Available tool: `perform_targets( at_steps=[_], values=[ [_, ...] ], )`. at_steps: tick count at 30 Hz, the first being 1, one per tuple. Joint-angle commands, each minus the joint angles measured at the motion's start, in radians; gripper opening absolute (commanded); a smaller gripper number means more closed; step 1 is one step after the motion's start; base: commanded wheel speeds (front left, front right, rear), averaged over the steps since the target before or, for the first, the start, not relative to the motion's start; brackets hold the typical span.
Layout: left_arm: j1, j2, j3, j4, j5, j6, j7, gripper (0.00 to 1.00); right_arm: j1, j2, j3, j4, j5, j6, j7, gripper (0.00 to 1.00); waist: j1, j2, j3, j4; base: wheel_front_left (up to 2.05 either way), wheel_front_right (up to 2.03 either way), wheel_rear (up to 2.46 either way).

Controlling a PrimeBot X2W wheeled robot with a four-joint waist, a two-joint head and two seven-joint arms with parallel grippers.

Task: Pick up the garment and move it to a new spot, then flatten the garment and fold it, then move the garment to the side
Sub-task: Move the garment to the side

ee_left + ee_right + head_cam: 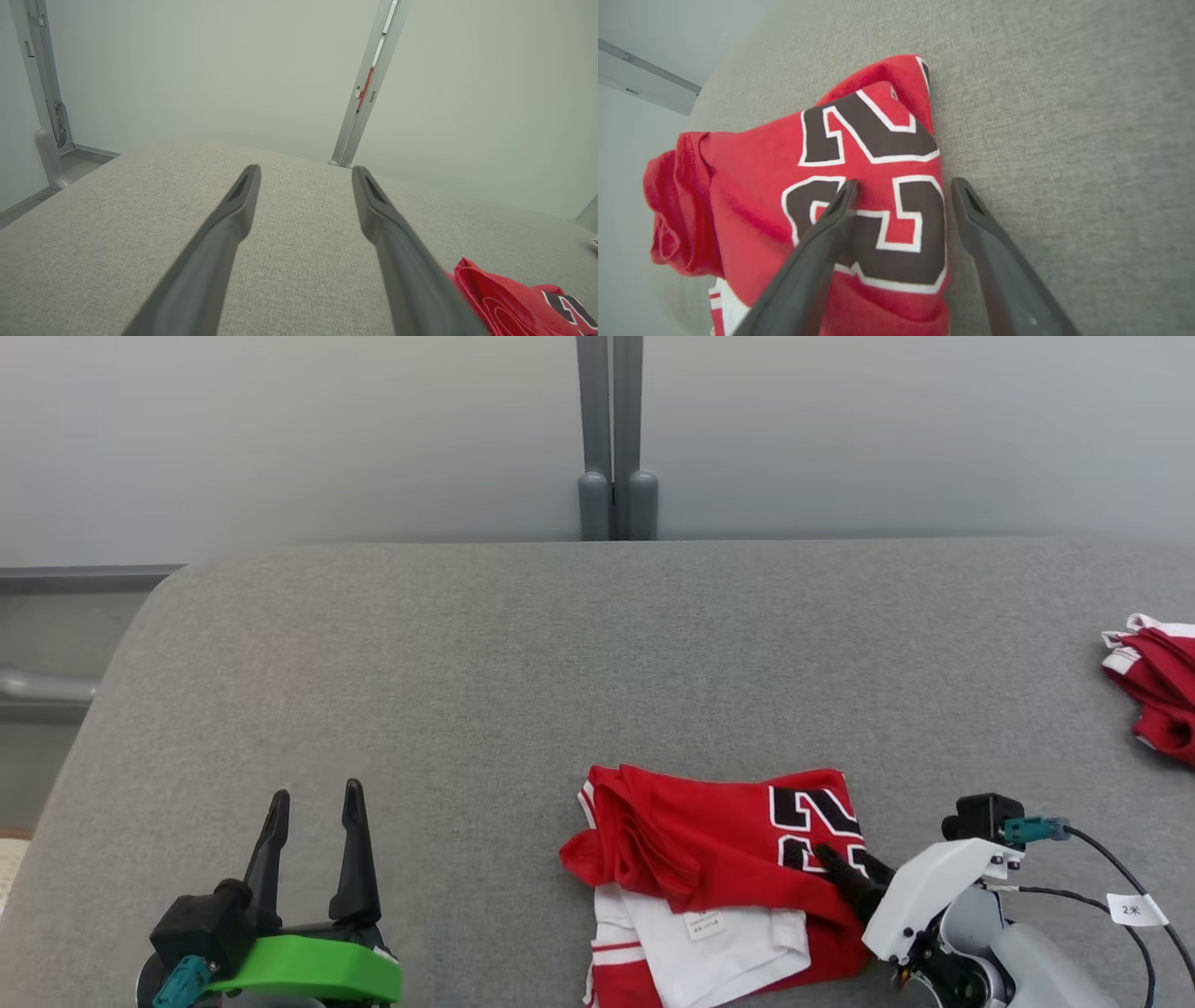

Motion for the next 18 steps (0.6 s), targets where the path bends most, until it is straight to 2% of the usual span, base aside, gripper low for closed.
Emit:
perform_targets(
  at_steps=[1,2,3,4,11,18],
  values=[
    [-0.002,0.002,-0.002,0.002,0.004,-0.005,-0.002,1.0,-0.007,-0.002,-0.003,0.012,0.024,0.0,0.019,0.75,0.0,0.0,0.004,0.03,0.0,0.0,0.0],
    [-0.002,0.002,-0.002,0.003,0.003,-0.006,-0.003,1.0,-0.012,-0.001,-0.001,0.018,0.033,0.0,0.026,0.3,0.0,0.0,0.004,0.035,0.0,0.0,0.0],
    [-0.002,0.002,-0.002,0.004,0.003,-0.006,-0.002,1.0,-0.015,-0.002,0.001,0.022,0.039,0.0,0.028,0.04,0.0,0.0,0.004,0.037,0.0,0.0,0.0],
    [-0.001,0.002,-0.002,0.006,0.003,-0.007,-0.002,1.0,-0.018,-0.003,0.004,0.025,0.048,0.0,0.027,0.0,0.0,0.0,0.004,0.039,0.0,0.0,0.0],
    [-0.003,0.001,-0.022,0.001,0.005,-0.018,-0.003,1.0,-0.052,-0.038,0.041,-0.025,0.051,0.0,-0.048,0.0,0.0,0.0,0.0,0.006,0.0,0.0,0.0],
    [-0.031,0.001,-0.099,-0.011,-0.025,-0.033,-0.002,1.0,-0.107,-0.1,0.1,-0.063,0.023,0.0,-0.095,0.0,0.0,0.0,-0.002,-0.094,0.0,0.0,0.0]
  ],
)
